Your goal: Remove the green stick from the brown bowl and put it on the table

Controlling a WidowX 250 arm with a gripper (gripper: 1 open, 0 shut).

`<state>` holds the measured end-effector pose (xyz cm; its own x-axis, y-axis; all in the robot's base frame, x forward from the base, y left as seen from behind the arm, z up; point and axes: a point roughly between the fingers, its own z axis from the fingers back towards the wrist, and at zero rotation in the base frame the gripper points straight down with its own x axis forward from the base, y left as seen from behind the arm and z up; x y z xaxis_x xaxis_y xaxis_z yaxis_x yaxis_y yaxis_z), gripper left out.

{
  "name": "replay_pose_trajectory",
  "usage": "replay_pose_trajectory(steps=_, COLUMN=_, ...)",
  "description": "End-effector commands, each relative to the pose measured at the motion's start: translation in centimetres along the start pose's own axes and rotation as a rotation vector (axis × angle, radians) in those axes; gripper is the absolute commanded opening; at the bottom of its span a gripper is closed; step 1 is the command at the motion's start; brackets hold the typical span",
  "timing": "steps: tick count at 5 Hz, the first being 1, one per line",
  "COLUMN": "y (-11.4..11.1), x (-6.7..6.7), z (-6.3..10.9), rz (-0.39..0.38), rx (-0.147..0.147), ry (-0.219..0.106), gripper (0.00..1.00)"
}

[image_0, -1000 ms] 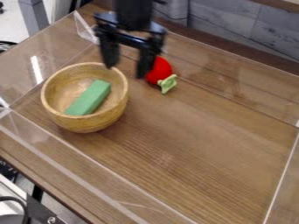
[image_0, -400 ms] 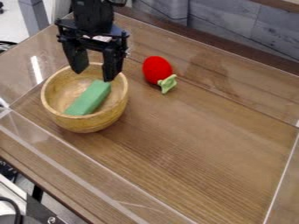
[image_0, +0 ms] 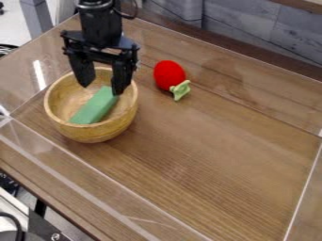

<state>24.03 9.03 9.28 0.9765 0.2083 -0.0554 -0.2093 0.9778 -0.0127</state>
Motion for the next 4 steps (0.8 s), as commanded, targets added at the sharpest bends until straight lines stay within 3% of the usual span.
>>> replay_pose_trajectory(steps=1, y=0.56, x=0.29, z=0.19, rz=0.032, rx=0.014, ry=-0.021, gripper=1.00)
replay_pose_trajectory(steps=4, y=0.88, x=0.50, z=-0.35, rz=0.069, rx=0.034, ry=-0.019, gripper=1.00)
